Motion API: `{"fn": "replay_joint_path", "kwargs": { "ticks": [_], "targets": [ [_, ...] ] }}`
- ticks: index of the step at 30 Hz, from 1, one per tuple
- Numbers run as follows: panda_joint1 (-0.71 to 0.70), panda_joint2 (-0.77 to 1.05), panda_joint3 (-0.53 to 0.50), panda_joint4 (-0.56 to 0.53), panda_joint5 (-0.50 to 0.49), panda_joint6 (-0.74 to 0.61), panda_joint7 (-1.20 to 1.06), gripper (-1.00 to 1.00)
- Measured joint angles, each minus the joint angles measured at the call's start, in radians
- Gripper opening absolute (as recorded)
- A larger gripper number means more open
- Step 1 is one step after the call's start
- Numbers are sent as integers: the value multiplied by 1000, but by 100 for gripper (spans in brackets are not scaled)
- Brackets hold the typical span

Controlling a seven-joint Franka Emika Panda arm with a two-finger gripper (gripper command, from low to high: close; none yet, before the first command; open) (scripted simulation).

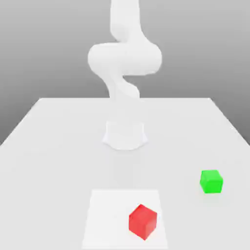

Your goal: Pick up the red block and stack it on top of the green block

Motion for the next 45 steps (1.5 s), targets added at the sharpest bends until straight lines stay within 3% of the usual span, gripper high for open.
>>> {"fn": "replay_joint_path", "kwargs": {
  "ticks": [13, 18, 23, 28, 29, 36, 41, 45],
  "targets": [
    [182, 481, -121, -140, 95, 208, -473, 0],
    [210, 660, -121, -194, 105, 289, -634, 0],
    [217, 832, -119, -245, 56, 375, -746, 0],
    [186, 1011, -76, -229, 100, 516, -802, 0],
    [178, 1038, -66, -225, 109, 538, -809, -100],
    [176, 1040, -65, -225, 107, 538, -809, -100],
    [200, 883, -100, -250, 46, 408, -763, -100],
    [359, 766, 15, -323, 38, 360, -780, -100]
  ]
}}
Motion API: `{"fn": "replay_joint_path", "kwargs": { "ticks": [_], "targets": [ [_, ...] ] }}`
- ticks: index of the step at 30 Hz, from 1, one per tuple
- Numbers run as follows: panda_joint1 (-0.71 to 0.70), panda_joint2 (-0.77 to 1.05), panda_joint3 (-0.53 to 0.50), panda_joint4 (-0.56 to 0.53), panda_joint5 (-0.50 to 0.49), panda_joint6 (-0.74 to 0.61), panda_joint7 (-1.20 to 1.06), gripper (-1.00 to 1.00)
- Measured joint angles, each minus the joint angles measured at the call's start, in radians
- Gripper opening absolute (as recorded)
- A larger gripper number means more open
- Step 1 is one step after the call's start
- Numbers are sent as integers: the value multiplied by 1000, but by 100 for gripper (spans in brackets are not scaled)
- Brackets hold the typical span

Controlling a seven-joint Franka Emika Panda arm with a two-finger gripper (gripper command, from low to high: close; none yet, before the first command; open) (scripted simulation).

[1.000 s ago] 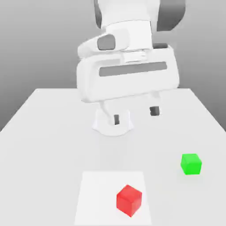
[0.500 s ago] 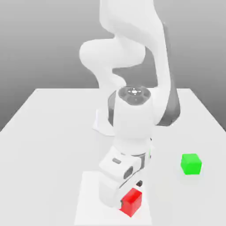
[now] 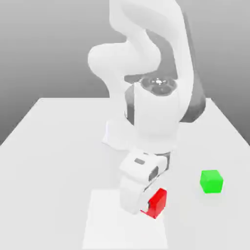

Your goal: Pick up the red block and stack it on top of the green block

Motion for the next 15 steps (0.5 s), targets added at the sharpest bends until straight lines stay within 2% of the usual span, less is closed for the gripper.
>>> {"fn": "replay_joint_path", "kwargs": {
  "ticks": [5, 11, 12, 15],
  "targets": [
    [239, -146, 114, -109, -16, -33, -24, -100],
    [268, 10, 114, -121, -72, 137, 9, -100],
    [271, 39, 108, -120, -84, 165, 17, 100],
    [271, 39, 108, -120, -84, 165, 17, 100]
  ]
}}
